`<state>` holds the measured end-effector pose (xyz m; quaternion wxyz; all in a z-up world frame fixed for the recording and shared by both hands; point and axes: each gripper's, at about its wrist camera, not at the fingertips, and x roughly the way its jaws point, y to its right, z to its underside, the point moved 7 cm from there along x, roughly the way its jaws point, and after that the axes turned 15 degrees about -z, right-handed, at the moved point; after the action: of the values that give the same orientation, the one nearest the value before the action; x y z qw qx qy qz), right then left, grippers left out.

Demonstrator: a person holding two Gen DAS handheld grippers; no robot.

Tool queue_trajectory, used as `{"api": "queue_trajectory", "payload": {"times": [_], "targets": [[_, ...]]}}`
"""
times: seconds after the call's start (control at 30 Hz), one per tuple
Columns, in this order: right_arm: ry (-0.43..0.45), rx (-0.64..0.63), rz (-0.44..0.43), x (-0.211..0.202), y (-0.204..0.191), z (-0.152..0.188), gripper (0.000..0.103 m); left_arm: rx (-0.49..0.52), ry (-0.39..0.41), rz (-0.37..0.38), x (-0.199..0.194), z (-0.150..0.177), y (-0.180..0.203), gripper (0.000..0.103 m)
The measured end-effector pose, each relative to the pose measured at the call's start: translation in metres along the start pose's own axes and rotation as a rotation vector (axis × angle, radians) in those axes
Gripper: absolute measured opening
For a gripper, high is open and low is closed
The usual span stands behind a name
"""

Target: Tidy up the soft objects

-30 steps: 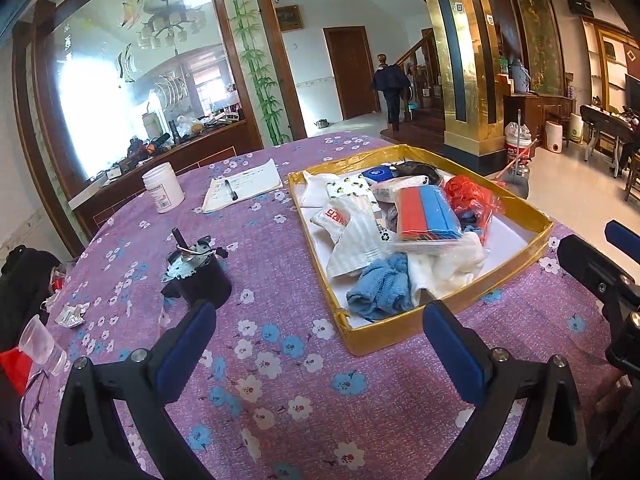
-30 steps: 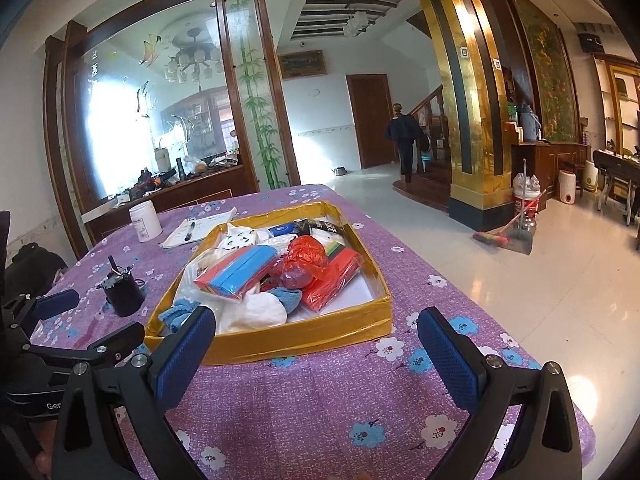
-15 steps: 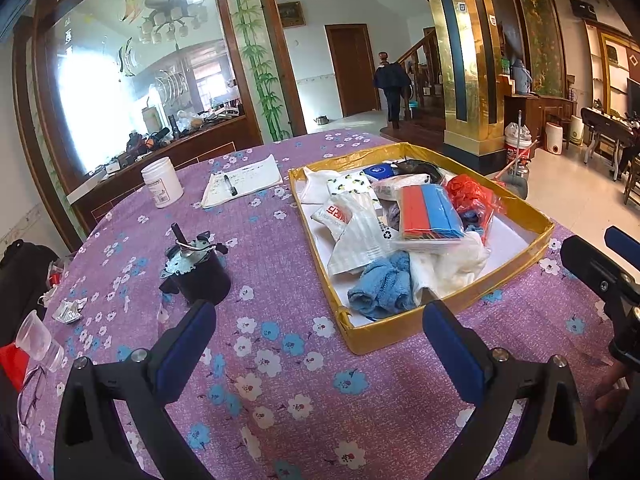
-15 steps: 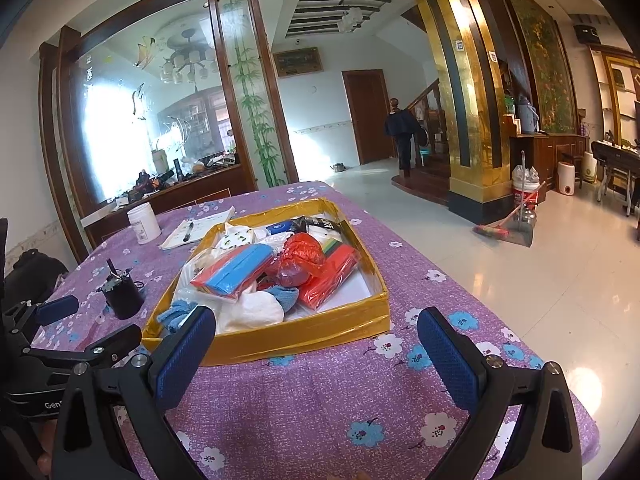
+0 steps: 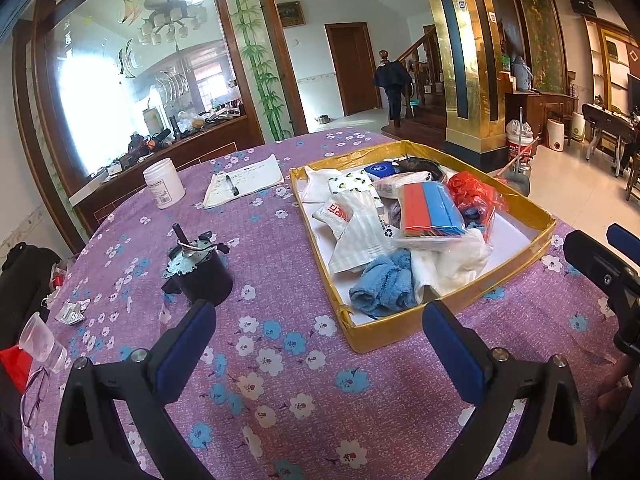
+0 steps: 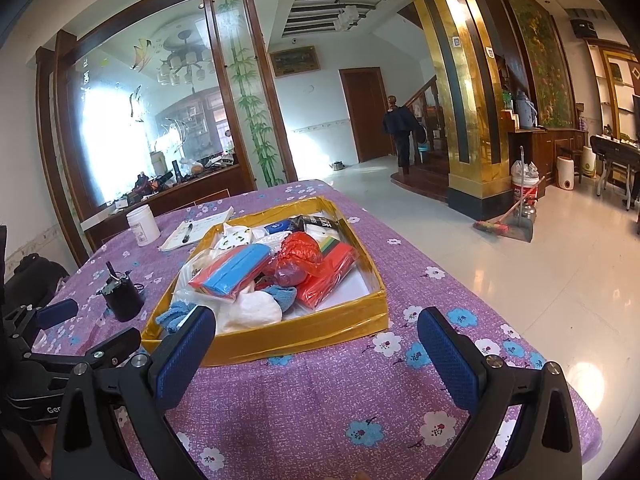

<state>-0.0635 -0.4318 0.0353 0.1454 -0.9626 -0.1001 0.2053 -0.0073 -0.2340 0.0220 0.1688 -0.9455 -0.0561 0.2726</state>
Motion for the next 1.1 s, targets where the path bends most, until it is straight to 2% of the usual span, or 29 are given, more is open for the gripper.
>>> {"api": "queue_trajectory", "payload": {"times": [1.1], "targets": [[-0.001,0.0,-0.003,0.0007,0.0001,0.0004,0.102,0.002,-0.002,-0.008,0.0008,0.0016,-0.0007,0.103]]}}
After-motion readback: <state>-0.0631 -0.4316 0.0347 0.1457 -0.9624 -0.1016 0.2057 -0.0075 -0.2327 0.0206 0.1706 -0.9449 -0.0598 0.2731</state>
